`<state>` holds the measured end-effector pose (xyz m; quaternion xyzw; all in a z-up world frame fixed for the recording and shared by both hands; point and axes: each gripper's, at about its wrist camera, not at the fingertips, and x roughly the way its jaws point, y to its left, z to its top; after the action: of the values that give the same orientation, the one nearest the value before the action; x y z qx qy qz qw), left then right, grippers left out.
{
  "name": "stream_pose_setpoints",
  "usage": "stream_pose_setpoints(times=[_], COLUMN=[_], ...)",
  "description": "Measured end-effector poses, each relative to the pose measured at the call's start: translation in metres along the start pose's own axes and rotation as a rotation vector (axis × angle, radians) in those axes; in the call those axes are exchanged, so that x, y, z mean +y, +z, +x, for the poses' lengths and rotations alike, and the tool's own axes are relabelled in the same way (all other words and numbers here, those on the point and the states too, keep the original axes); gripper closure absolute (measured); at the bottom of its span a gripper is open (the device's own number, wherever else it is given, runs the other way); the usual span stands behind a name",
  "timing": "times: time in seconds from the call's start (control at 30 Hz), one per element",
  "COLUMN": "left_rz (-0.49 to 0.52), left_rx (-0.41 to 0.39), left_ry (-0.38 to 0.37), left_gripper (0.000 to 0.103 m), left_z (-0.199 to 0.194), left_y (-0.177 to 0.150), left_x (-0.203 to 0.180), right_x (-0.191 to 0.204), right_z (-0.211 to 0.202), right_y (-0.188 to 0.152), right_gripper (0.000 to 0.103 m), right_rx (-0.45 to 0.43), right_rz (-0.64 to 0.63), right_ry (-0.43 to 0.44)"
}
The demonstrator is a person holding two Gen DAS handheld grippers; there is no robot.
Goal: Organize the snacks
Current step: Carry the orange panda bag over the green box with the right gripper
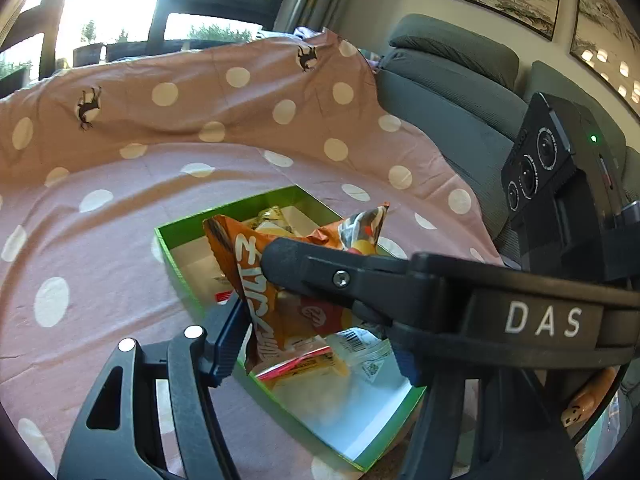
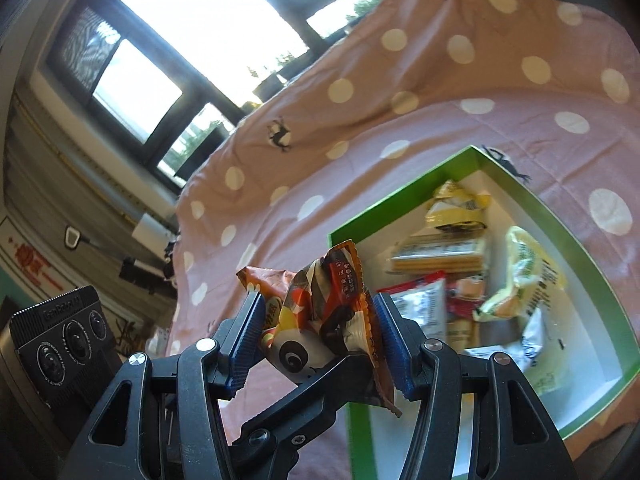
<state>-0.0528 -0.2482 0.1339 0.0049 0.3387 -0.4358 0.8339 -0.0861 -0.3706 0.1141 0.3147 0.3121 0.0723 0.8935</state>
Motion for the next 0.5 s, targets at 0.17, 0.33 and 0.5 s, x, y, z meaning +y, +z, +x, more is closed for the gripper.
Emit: stream_pose_setpoints(times=[0.17, 0.33, 0.5], left_rz=[0.001, -0.008, -0.025], left_rx=[0.034, 0.067, 0.100], left_ry=[-0.031, -0.057, -0.071], left_gripper=[0.041, 0.041, 0.041], left_z=[0.021, 0.036, 0.050], left_y=[0.002, 0.000, -0.001], left_x=[-0.005, -0.005, -0.005], right_x=[-0.022, -0.036, -0.048], right_z=[-0.001, 0.002, 0.007], right_y=[0.004, 0.006, 0.006], right_gripper=[0.044, 0.044, 0.044], right_rx=[-0.002, 0.009, 0.027], right_rz=[0.056, 0.094, 0.126], right_ry=[-0.026, -0.055, -0.078])
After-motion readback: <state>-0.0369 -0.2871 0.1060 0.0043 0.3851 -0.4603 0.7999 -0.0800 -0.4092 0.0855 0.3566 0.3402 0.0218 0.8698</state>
